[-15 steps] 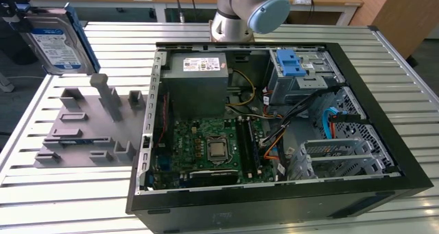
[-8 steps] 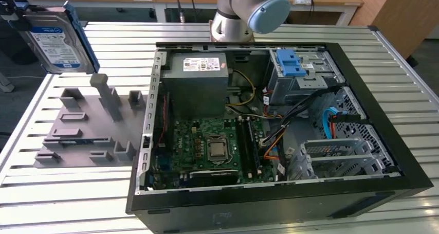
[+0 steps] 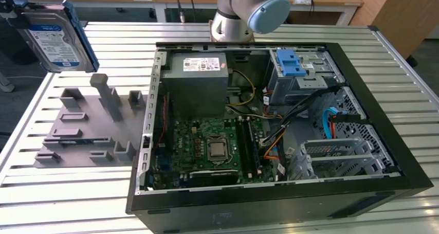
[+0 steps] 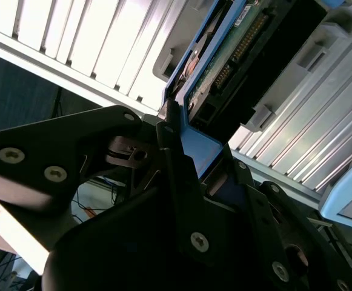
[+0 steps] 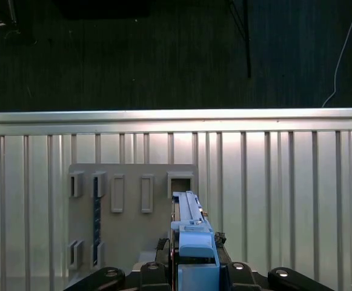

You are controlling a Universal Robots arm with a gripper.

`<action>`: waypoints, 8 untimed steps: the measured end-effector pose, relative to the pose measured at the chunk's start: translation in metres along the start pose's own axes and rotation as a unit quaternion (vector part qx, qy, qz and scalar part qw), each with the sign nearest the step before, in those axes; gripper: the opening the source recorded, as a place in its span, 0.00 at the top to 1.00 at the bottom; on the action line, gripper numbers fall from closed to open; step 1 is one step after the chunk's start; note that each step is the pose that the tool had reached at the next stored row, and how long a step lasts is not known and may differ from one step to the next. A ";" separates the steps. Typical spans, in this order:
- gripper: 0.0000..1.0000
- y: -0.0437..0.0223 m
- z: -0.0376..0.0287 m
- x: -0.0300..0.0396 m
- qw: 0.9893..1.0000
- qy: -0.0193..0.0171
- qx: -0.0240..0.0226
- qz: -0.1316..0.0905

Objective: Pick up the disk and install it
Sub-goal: 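Pick up the disk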

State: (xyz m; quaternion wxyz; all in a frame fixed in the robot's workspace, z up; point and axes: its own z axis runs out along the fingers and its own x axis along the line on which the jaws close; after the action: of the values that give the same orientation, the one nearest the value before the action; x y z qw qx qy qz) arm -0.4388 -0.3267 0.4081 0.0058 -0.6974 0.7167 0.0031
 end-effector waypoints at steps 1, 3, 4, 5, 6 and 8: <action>0.64 0.0000 -0.0005 0.0000 1.000 0.000 0.000 0.000; 0.64 0.0000 -0.0016 0.0000 1.000 0.000 0.000 0.000; 0.64 0.0000 -0.0022 0.0000 1.000 0.000 0.000 0.000; 0.64 0.0000 -0.0027 -0.0001 1.000 0.000 0.000 0.000; 0.64 0.0000 -0.0033 -0.0001 1.000 0.000 0.000 0.000; 0.64 0.0000 -0.0043 -0.0001 1.000 0.000 0.000 0.000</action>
State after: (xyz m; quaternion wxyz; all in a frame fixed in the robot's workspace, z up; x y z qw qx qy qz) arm -0.4388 -0.3267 0.4124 0.0060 -0.6974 0.7167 0.0029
